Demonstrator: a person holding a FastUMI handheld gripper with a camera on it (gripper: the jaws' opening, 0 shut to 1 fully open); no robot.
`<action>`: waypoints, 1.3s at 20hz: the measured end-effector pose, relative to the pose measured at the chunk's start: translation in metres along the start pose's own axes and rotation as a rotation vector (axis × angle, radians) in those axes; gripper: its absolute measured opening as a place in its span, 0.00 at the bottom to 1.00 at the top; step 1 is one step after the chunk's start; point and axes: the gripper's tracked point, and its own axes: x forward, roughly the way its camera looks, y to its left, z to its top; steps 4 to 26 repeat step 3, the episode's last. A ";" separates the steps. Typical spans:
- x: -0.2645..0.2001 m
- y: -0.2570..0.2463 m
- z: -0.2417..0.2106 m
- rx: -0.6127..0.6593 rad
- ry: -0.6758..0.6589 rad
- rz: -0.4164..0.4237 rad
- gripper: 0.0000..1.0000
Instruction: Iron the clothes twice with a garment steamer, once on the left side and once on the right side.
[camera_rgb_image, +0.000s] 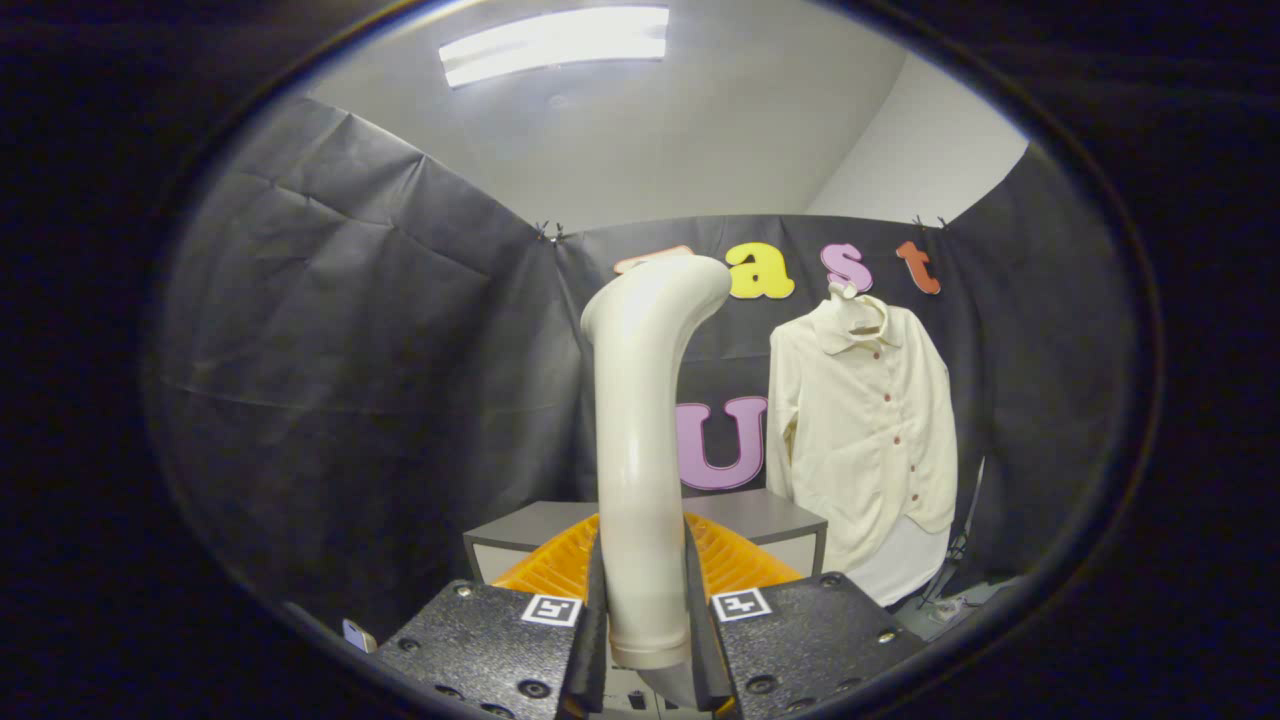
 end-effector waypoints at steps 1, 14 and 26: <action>0.002 0.000 -0.002 -0.001 0.003 0.000 0.33; 0.003 0.000 -0.002 0.000 0.001 -0.002 0.33; 0.003 0.000 -0.002 0.000 0.001 -0.002 0.33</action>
